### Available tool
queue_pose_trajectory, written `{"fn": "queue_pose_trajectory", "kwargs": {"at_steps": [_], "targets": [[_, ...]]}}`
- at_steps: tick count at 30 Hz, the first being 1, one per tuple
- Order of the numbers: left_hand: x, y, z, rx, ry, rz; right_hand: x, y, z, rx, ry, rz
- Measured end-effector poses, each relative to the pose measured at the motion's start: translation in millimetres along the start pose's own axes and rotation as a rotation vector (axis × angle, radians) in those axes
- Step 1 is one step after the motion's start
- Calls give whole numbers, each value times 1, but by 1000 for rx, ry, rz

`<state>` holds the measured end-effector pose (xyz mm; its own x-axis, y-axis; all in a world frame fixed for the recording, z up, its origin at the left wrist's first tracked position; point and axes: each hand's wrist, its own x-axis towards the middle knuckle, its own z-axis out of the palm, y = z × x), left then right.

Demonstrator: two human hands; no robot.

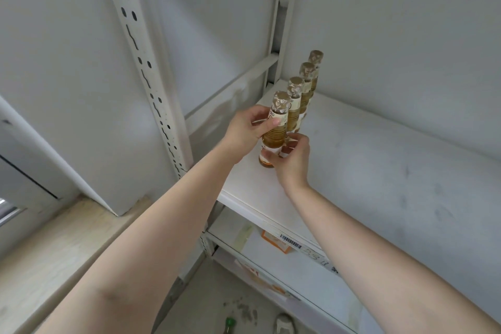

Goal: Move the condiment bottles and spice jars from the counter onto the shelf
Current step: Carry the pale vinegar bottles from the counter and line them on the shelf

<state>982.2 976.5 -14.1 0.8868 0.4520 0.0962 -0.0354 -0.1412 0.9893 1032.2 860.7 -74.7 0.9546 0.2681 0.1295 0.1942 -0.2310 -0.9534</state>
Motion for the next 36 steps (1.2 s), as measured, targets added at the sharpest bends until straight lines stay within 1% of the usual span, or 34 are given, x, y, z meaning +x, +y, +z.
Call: {"fn": "queue_pose_trajectory", "kwargs": {"at_steps": [9,12,15,18,24,36], "targets": [[0,0,-3,-6,-33,-8,4,6,0,-70,-64,35],[2,0,-1,4,-25,0,4,2,-1,-87,-54,24],[6,-1,0,-5,-33,7,2,-2,-2,-39,-4,71],[11,-1,0,8,-78,19,3,-8,-2,11,-7,115],[19,3,1,57,-202,46,15,-11,-4,-31,-93,51],[36,0,10,83,-212,38,34,-6,-9,-9,-134,58]]}}
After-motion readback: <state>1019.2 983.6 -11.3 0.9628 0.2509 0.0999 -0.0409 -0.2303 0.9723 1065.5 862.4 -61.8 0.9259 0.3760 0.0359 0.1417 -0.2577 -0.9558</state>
